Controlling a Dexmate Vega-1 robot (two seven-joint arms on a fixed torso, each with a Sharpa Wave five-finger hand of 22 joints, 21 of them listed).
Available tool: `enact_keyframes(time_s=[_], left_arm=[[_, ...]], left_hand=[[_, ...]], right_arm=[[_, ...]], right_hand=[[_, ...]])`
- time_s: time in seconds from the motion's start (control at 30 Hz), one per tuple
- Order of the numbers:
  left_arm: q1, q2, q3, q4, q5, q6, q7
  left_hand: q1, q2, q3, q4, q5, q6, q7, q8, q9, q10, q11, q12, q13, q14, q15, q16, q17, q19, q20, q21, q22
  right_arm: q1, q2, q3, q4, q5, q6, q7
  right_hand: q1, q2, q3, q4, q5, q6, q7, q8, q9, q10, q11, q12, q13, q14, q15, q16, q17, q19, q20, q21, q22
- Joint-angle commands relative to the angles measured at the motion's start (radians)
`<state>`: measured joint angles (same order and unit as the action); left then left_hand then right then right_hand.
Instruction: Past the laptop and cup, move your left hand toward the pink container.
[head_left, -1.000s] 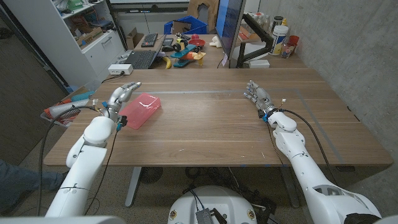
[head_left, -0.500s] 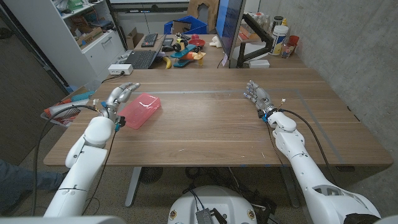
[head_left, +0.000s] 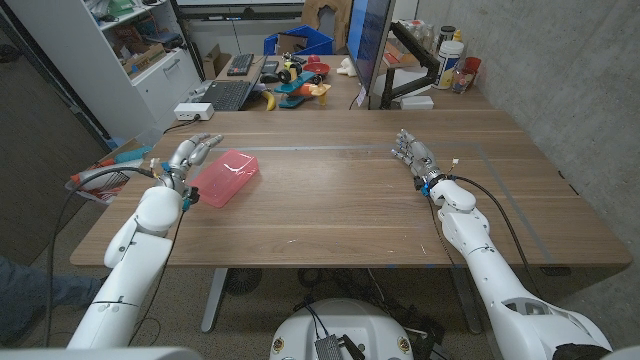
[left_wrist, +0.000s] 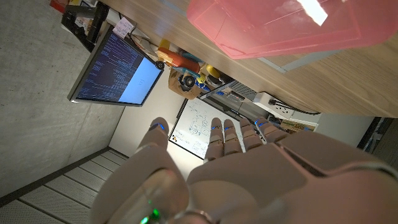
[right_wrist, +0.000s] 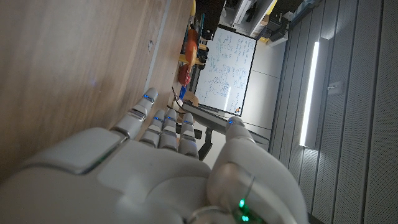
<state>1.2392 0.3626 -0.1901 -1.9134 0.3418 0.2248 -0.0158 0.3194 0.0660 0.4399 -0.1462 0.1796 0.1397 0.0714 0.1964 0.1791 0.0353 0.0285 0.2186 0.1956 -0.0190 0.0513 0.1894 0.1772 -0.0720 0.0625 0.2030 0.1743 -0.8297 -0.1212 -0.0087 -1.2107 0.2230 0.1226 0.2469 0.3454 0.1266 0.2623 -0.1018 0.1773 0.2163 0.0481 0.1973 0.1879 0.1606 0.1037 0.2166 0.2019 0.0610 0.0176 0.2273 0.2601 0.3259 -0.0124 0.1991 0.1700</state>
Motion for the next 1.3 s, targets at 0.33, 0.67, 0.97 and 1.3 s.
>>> enact_keyframes(time_s=[0.33,0.67,0.97,1.3], left_arm=[[-0.041,0.049,0.037,0.030,0.071,0.073,-0.003],[-0.054,0.074,0.064,0.033,0.113,0.103,0.000],[-0.060,0.095,0.090,0.032,0.154,0.133,0.003],[-0.060,0.110,0.116,0.024,0.199,0.166,0.009]], left_hand=[[0.014,0.002,0.003,-0.008,0.006,0.014,-0.002,0.005,0.003,0.015,-0.006,0.007,0.003,0.011,-0.001,0.003,0.002,0.003,0.010,-0.002,0.005],[0.018,0.002,0.004,-0.008,0.006,0.017,-0.005,0.005,0.003,0.017,-0.008,0.007,0.003,0.012,-0.002,0.002,0.002,0.003,0.013,-0.002,0.005],[0.021,0.002,0.005,-0.008,0.007,0.020,-0.006,0.004,0.003,0.019,-0.007,0.007,0.003,0.014,-0.005,0.002,0.002,0.007,0.014,-0.001,0.005],[0.025,0.001,0.005,-0.009,0.007,0.023,-0.007,0.004,0.003,0.022,-0.010,0.007,0.003,0.017,-0.007,0.003,0.002,0.008,0.017,-0.001,0.005]], right_arm=[[-0.001,0.006,-0.002,0.000,-0.004,-0.004,-0.010],[0.000,0.011,-0.002,0.006,-0.004,0.001,-0.014],[-0.006,0.010,-0.002,-0.002,-0.006,0.000,-0.018],[-0.007,0.007,-0.001,-0.007,-0.004,-0.001,-0.017]], right_hand=[[0.004,0.010,0.000,-0.001,0.006,0.009,0.001,-0.001,0.002,0.008,-0.002,-0.005,0.004,0.007,0.004,0.000,0.002,0.009,-0.003,-0.003,0.001],[0.005,0.009,0.000,-0.001,0.006,0.009,0.001,-0.001,0.002,0.008,-0.002,-0.005,0.004,0.008,0.005,0.001,0.002,0.010,-0.003,-0.003,0.001],[0.004,0.009,-0.001,-0.001,0.006,0.008,0.000,-0.001,0.002,0.008,-0.002,-0.006,0.004,0.008,0.004,0.000,0.002,0.010,-0.003,-0.003,0.001],[0.004,0.010,-0.001,-0.001,0.006,0.008,-0.001,-0.001,0.002,0.007,-0.002,-0.006,0.004,0.008,0.004,0.001,0.002,0.010,-0.003,-0.004,0.001]])
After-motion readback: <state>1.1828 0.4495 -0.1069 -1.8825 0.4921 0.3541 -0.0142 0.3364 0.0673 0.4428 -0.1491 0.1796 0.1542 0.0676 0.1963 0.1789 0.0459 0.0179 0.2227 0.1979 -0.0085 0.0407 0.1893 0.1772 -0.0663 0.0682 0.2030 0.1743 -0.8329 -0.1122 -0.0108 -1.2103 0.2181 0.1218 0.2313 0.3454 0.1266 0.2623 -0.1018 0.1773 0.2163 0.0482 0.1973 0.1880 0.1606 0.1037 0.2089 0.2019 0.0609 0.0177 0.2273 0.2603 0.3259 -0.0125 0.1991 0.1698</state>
